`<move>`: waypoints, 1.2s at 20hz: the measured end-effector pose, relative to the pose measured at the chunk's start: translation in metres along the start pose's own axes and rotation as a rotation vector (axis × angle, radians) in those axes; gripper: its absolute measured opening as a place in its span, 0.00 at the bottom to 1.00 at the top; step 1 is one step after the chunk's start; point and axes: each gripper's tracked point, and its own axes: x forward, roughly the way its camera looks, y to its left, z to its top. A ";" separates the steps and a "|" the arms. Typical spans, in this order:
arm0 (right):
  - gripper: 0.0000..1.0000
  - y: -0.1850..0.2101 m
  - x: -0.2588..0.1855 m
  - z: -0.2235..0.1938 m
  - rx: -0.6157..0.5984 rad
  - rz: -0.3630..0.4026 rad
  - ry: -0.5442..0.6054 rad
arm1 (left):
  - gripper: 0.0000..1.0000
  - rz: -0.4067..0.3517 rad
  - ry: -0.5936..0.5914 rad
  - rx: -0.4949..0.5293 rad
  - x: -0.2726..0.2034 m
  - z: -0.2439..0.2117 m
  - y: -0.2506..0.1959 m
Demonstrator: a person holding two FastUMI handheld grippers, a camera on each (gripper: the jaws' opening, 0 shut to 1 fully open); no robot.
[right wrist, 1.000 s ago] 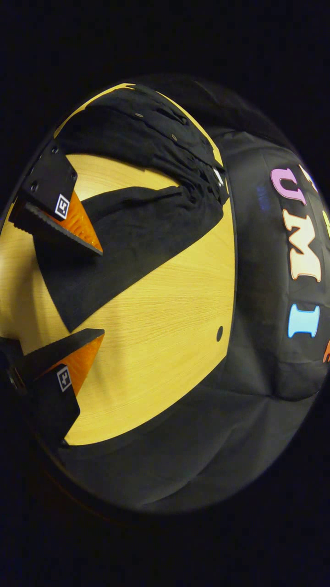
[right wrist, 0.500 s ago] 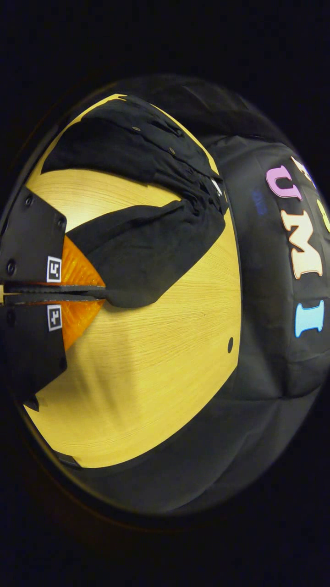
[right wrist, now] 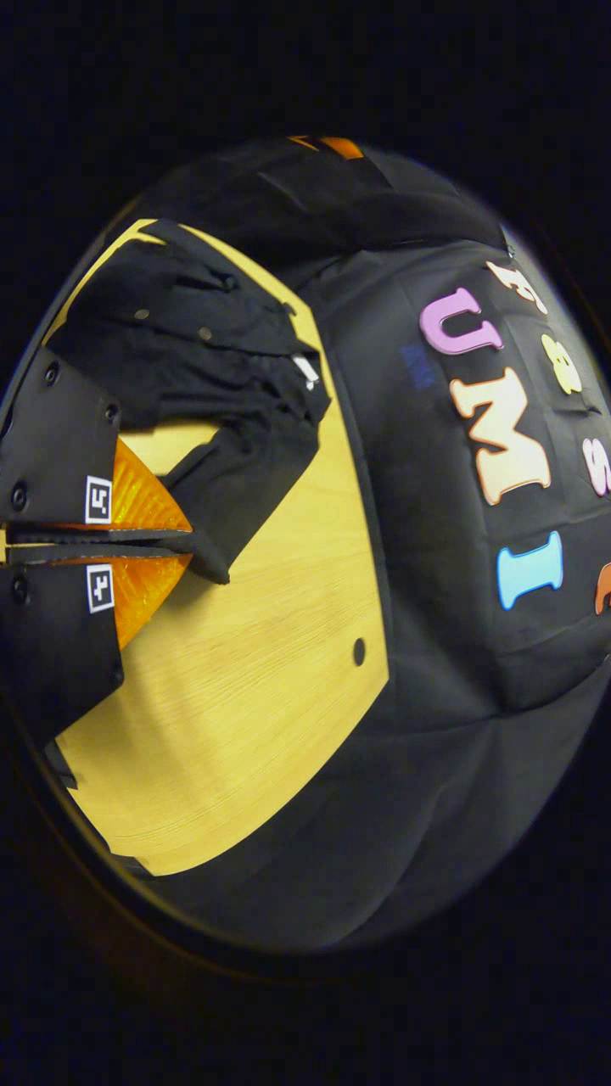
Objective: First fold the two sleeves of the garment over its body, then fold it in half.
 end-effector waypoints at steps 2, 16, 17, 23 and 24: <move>0.03 0.025 -0.002 0.020 -0.012 0.032 -0.042 | 0.91 0.014 0.003 0.006 0.000 -0.001 0.018; 0.03 0.217 0.012 0.075 -0.143 0.261 -0.133 | 0.92 0.200 0.020 0.029 -0.011 -0.013 0.163; 0.00 0.231 0.014 0.075 -0.153 0.273 -0.131 | 0.92 0.210 0.023 0.033 -0.011 -0.016 0.170; 0.03 0.304 0.030 0.074 -0.195 0.336 -0.121 | 0.92 0.243 0.049 0.039 -0.009 -0.031 0.214; 0.03 0.315 0.033 0.074 -0.203 0.343 -0.120 | 0.92 0.246 0.056 0.039 -0.008 -0.035 0.222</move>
